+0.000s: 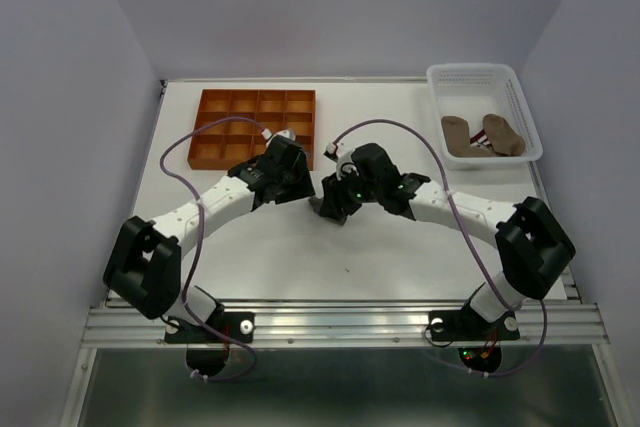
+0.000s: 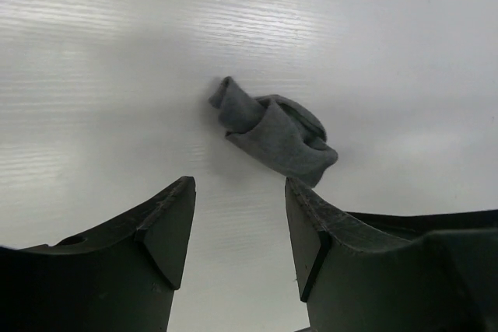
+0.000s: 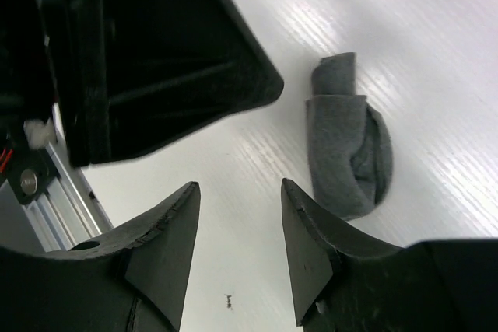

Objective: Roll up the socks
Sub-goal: Roll the socks, then place the rolled socks into the container

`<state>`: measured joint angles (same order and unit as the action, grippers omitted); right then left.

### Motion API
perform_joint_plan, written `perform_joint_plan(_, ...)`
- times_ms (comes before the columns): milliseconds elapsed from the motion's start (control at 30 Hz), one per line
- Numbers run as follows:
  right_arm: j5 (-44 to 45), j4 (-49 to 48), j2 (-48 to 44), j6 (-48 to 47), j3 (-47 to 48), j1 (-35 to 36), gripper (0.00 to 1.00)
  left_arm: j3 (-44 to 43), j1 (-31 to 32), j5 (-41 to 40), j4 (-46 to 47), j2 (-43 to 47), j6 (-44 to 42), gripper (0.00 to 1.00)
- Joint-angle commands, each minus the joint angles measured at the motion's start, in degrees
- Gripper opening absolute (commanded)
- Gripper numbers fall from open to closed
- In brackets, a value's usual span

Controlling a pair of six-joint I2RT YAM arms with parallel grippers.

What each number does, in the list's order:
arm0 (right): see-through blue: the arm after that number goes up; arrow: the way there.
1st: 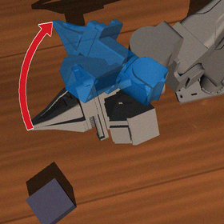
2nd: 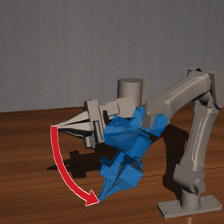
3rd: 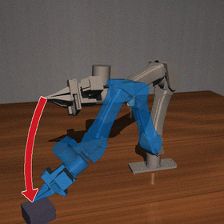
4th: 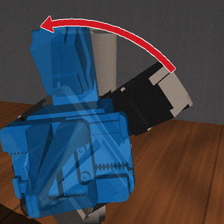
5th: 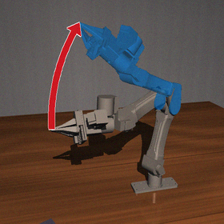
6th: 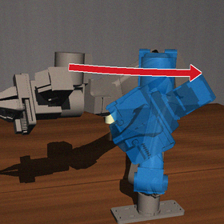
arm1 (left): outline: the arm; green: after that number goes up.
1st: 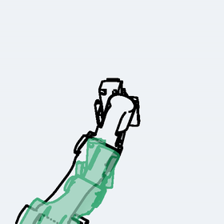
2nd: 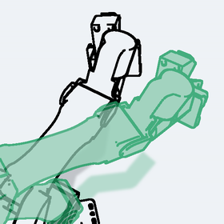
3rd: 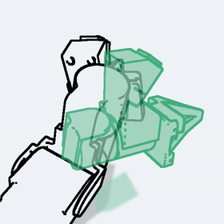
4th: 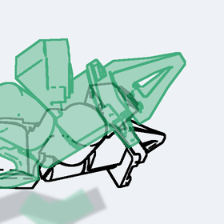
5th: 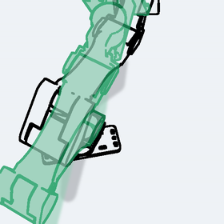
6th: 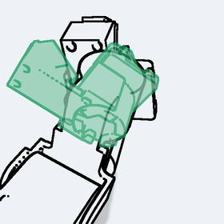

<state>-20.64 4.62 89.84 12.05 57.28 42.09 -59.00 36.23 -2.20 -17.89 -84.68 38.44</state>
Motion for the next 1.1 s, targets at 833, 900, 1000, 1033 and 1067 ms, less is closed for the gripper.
perform_joint_plan(833, 17.48, 9.7, 17.73, -7.31, 13.12, 4.32, 0.52, 15.32, -18.74, -3.08, -2.94, 18.24, -1.52, 0.68)
perform_joint_plan(900, 16.78, 9.7, 18.17, -7.83, 13.39, 4.32, 0.52, 15.32, -18.83, -2.99, -2.85, 17.98, -1.52, 0.68)
perform_joint_plan(1000, 19.13, 9.79, 19.58, -8.36, 13.83, 4.84, 0.52, 15.41, -18.91, -2.73, -2.68, 17.63, -1.61, 0.68)
perform_joint_plan(1033, 20.19, 9.97, 20.19, -8.54, 14.0, 4.85, 0.52, 15.41, -18.91, -2.46, -2.59, 17.71, -1.61, 0.68)
perform_joint_plan(1067, 20.73, 9.97, 20.46, -8.8, 14.18, 4.85, 0.52, 15.41, -18.91, -2.37, -2.59, 17.63, -1.7, 0.68)
